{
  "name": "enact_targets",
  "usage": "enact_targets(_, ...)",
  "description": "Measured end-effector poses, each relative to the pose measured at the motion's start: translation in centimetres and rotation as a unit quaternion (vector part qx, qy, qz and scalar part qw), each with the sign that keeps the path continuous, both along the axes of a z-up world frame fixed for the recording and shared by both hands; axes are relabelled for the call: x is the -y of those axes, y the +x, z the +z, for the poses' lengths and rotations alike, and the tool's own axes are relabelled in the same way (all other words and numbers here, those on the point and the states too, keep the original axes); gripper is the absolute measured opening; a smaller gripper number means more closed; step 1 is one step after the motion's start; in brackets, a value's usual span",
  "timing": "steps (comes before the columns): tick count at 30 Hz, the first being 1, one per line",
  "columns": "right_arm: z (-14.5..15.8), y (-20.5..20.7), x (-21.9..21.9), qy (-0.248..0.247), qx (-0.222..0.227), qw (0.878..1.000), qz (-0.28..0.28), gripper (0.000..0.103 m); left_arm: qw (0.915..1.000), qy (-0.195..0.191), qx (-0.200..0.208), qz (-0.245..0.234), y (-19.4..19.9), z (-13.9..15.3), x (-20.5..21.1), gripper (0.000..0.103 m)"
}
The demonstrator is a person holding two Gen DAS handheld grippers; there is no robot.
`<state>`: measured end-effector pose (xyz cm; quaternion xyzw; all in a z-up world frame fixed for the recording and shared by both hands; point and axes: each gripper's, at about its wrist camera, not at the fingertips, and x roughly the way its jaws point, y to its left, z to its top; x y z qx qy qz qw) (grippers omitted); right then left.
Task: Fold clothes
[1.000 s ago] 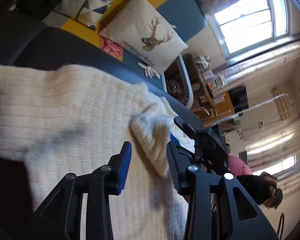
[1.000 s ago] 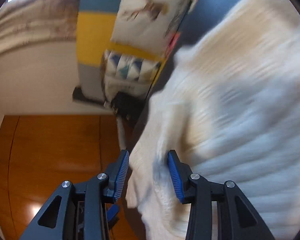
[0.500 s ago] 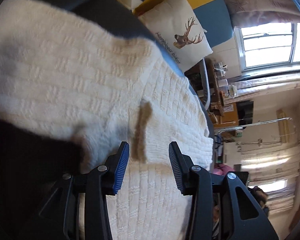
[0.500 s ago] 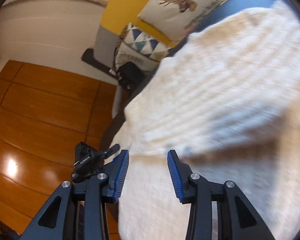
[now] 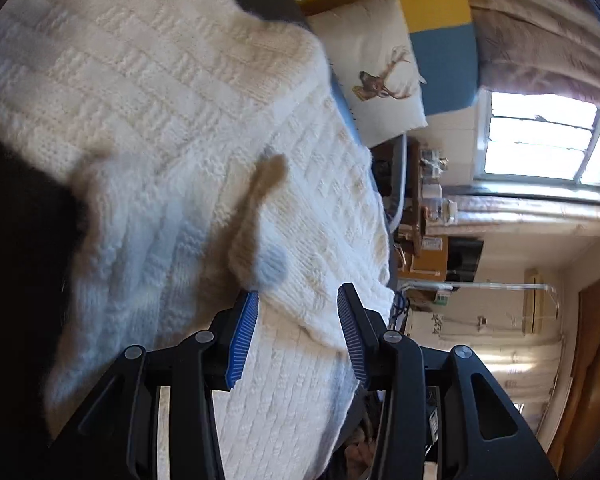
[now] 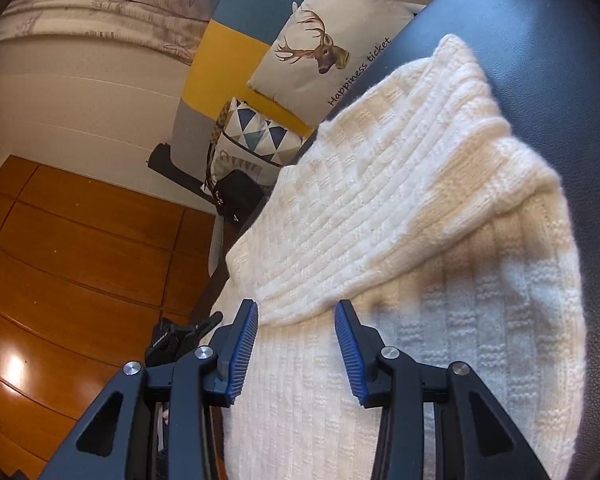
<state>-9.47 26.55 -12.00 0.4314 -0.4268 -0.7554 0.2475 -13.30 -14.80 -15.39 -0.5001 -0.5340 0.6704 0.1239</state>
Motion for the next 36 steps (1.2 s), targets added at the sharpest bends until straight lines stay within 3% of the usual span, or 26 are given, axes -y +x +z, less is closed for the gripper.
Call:
enact_targets(5,0.1,1.0,-1.5,0.039,0.001,0.999,-0.027,0.039,0.9986,-0.012,0.009,0.051,-0.3,0.1,0.0,0.042)
enact_targets(6,0.1,1.2,-1.9,0.053,0.002,0.998,-0.038,0.037,0.9978,-0.03,0.007,0.058,-0.4,0.3,-0.1,0.035)
enact_targets(7,0.1,1.4,-2.3,0.066,0.002,0.997,-0.05,0.026,0.9974,-0.044,0.006,0.056,-0.5,0.5,-0.4,0.009)
enact_targets(10,-0.7,2.1,-4.3,0.086,0.03,0.992,-0.089,0.01,0.9948,-0.086,-0.013,0.053,-0.6,1.9,-1.5,0.005)
enact_targets(12,-1.9,2.7,-6.0,0.047,0.053,0.989,-0.126,0.01,0.9923,-0.106,-0.036,0.054,-0.5,3.2,-2.1,0.004)
enact_targets(13,-2.7,2.9,-6.9,0.004,0.06,0.988,-0.144,0.01,0.9909,-0.113,-0.051,0.053,-0.3,4.1,-2.4,0.004)
enact_targets(15,-4.6,3.3,-8.4,-0.092,0.082,0.976,-0.178,0.017,0.9865,-0.131,-0.085,0.049,0.0,6.2,-3.2,0.004)
enact_targets(16,-5.6,3.4,-8.9,-0.133,0.098,0.967,-0.194,0.032,0.9835,-0.139,-0.106,0.047,0.2,7.4,-3.6,0.004)
enact_targets(17,-6.2,3.5,-9.2,-0.155,0.104,0.961,-0.204,0.032,0.9797,-0.144,-0.132,0.045,0.4,8.9,-4.0,0.004)
enact_targets(21,-6.6,3.0,-9.3,-0.173,0.106,0.955,-0.218,0.032,0.9674,-0.124,-0.22,0.022,0.7,13.8,-5.3,0.004)
enact_targets(26,-7.1,1.0,-8.6,-0.189,0.112,0.947,-0.236,0.032,0.9504,-0.095,-0.296,-0.004,0.0,18.6,-6.8,0.004)
enact_targets(28,-7.8,0.4,-8.0,-0.203,0.135,0.939,-0.242,0.035,0.9433,-0.083,-0.321,-0.011,-0.4,20.2,-7.2,0.004)
enact_targets(32,-8.0,0.6,-7.4,-0.227,0.117,0.925,-0.281,0.035,0.9307,-0.071,-0.357,-0.032,-1.9,23.0,-9.1,0.004)
enact_targets(36,-8.4,-1.0,-7.7,-0.224,0.117,0.92,-0.299,0.035,0.9184,-0.066,-0.385,-0.064,-2.4,25.0,-11.4,0.004)
